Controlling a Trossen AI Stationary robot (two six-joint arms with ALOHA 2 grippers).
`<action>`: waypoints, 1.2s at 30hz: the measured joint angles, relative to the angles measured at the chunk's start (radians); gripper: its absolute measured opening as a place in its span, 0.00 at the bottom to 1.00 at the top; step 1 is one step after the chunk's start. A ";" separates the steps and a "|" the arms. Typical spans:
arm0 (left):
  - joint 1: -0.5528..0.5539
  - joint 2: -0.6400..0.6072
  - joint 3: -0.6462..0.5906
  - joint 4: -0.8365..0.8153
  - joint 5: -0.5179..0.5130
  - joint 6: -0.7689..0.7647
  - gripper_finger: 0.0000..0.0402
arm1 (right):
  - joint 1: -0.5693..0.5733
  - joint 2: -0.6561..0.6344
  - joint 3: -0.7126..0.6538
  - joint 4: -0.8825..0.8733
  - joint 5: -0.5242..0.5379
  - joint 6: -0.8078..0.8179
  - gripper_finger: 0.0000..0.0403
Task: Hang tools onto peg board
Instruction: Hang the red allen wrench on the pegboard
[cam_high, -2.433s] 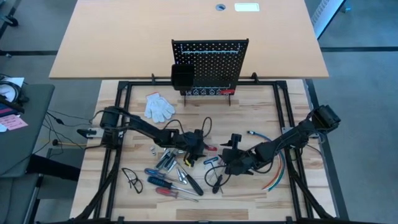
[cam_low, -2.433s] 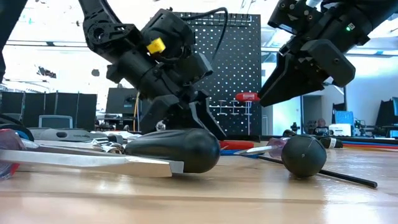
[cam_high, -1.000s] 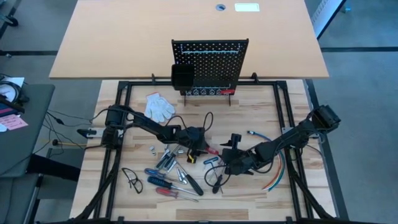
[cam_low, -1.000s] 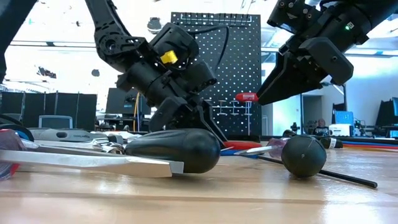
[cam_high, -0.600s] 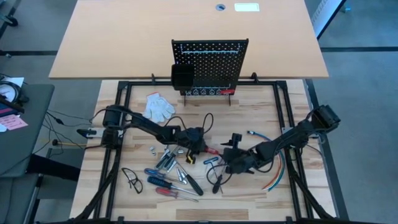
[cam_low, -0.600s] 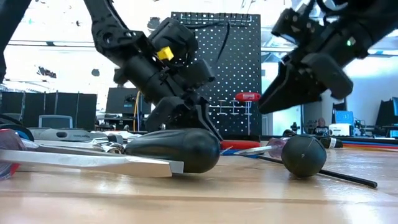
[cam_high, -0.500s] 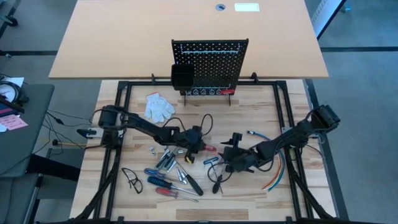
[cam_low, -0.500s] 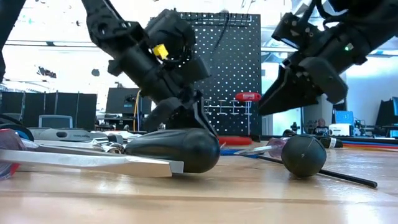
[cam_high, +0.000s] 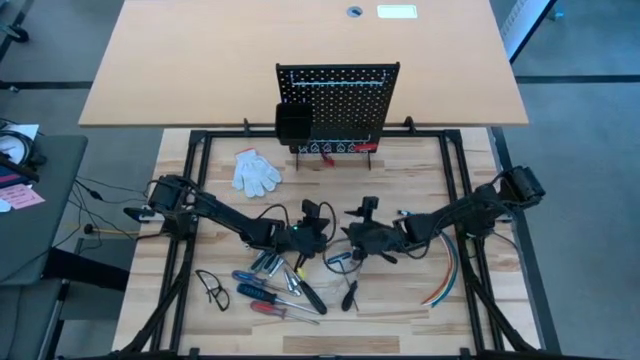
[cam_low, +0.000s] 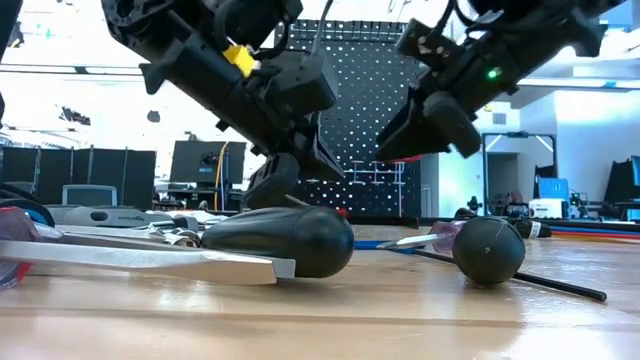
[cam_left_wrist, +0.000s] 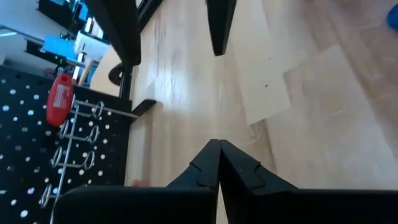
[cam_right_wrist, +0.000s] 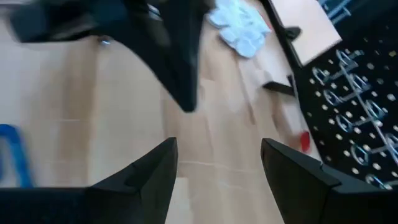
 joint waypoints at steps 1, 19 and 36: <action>0.000 0.000 0.000 -0.004 -0.007 -0.002 0.01 | -0.005 0.000 0.000 -0.006 0.000 0.018 0.59; 0.176 -0.345 -0.242 -0.120 0.241 -0.383 0.01 | 0.063 0.001 -0.086 -0.242 0.014 0.417 0.50; 0.328 -0.530 -0.501 -0.071 0.181 -0.589 0.03 | -0.276 0.130 -0.054 0.323 -0.360 0.310 0.16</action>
